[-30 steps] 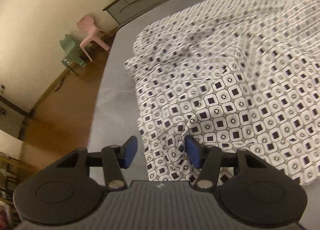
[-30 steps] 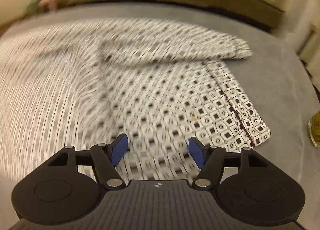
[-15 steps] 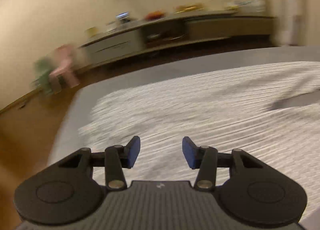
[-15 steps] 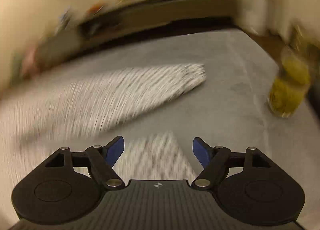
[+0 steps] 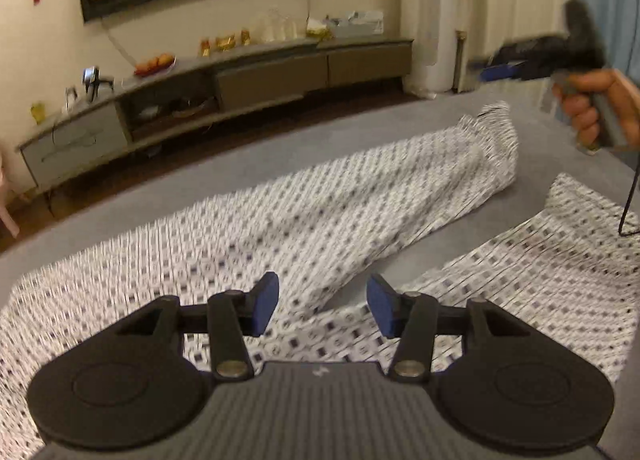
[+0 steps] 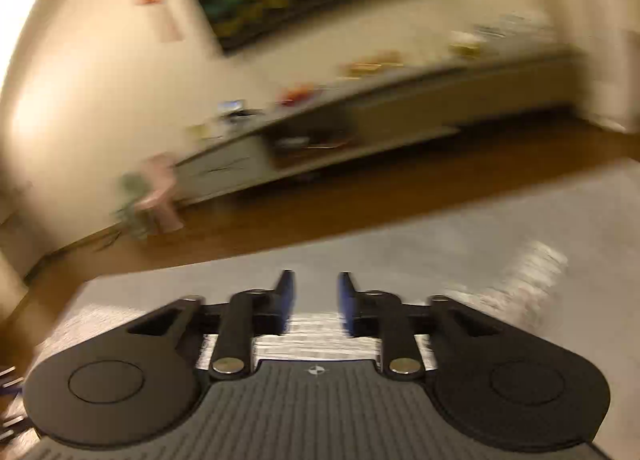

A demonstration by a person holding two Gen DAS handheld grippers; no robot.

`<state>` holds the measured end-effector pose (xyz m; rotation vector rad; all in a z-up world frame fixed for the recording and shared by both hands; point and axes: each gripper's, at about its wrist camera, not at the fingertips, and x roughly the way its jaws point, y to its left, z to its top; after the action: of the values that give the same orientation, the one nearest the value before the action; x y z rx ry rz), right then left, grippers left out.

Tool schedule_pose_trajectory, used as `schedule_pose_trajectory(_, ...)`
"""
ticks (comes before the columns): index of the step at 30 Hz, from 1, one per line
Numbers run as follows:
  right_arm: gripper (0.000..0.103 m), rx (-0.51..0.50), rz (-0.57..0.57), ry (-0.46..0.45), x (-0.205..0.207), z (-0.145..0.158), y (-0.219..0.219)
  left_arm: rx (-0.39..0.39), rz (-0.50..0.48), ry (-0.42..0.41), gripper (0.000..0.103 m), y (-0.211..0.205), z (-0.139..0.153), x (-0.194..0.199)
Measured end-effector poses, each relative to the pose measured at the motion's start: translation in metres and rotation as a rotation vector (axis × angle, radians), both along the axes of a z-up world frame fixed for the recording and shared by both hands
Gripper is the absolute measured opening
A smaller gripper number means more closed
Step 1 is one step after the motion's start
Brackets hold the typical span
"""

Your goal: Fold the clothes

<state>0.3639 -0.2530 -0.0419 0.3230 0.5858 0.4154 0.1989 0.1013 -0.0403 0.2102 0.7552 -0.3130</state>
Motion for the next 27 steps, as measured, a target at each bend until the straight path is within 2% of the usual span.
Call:
schedule_pose_trajectory(1, 0.082, 0.014, -0.039, 0.001, 0.000, -0.002, -0.005, 0.009, 0.009, 0.012, 0.049, 0.005, -0.007, 0.002)
schedule_pose_trajectory(3, 0.080, 0.033, -0.170, 0.025, 0.000, -0.013, -0.027, 0.055, 0.027, 0.009, 0.049, 0.014, -0.011, 0.001)
schedule_pose_trajectory(5, 0.079, -0.054, -0.369, 0.124, -0.002, -0.028, -0.051, 0.089, 0.044, -0.003, 0.049, 0.023, -0.011, -0.001)
schedule_pose_trajectory(6, 0.078, -0.074, -0.433, 0.179, -0.005, -0.038, -0.061, 0.083, 0.049, -0.007, 0.049, 0.026, -0.009, 0.000)
schedule_pose_trajectory(9, 0.078, -0.119, -0.499, 0.295, -0.017, -0.066, -0.067, 0.053, 0.053, -0.013, 0.049, 0.029, -0.003, 0.003)
schedule_pose_trajectory(10, 0.072, -0.148, -0.516, 0.309, -0.016, -0.072, -0.066, 0.049, 0.045, -0.017, 0.049, 0.027, -0.001, 0.002)
schedule_pose_trajectory(11, 0.058, -0.149, -0.496, 0.313, -0.012, -0.076, -0.063, 0.047, 0.036, -0.022, 0.049, 0.024, 0.001, 0.000)
schedule_pose_trajectory(12, 0.020, -0.137, -0.458, 0.312, -0.007, -0.078, -0.059, 0.046, 0.027, -0.028, 0.049, 0.021, 0.002, -0.001)
schedule_pose_trajectory(13, 0.008, -0.146, -0.415, 0.296, 0.000, -0.078, -0.050, 0.045, 0.016, -0.033, 0.049, 0.019, 0.005, -0.003)
schedule_pose_trajectory(15, 0.003, -0.199, -0.303, 0.171, 0.011, -0.057, -0.020, 0.041, -0.001, -0.045, 0.049, 0.014, 0.011, -0.008)
schedule_pose_trajectory(18, 0.004, -0.185, -0.025, -0.007, 0.008, -0.020, 0.049, 0.034, -0.006, -0.048, 0.049, 0.012, 0.013, -0.010)
schedule_pose_trajectory(19, 0.010, -0.154, 0.081, -0.053, 0.004, -0.011, 0.068, 0.034, -0.007, -0.047, 0.049, 0.012, 0.012, -0.010)
schedule_pose_trajectory(20, 0.021, -0.114, 0.141, -0.068, 0.002, -0.007, 0.074, 0.036, -0.007, -0.047, 0.049, 0.012, 0.012, -0.010)
schedule_pose_trajectory(21, 0.057, -0.076, 0.176, -0.068, 0.002, -0.005, 0.076, 0.039, -0.006, -0.048, 0.049, 0.013, 0.011, -0.010)
schedule_pose_trajectory(22, 0.075, -0.037, 0.210, -0.069, 0.002, -0.002, 0.077, 0.042, -0.005, -0.049, 0.049, 0.014, 0.011, -0.009)
schedule_pose_trajectory(23, 0.075, -0.010, 0.180, -0.058, 0.004, -0.003, 0.068, 0.045, -0.005, -0.050, 0.049, 0.015, 0.010, -0.009)
schedule_pose_trajectory(25, 0.075, 0.012, 0.030, -0.014, 0.013, -0.007, 0.038, 0.051, -0.003, -0.051, 0.049, 0.016, 0.009, -0.009)
schedule_pose_trajectory(26, 0.074, -0.014, -0.059, 0.020, 0.018, -0.011, 0.025, 0.054, -0.002, -0.052, 0.050, 0.017, 0.009, -0.008)
schedule_pose_trajectory(27, 0.074, -0.057, -0.101, 0.046, 0.022, -0.017, 0.018, 0.057, -0.002, -0.053, 0.051, 0.018, 0.008, -0.008)
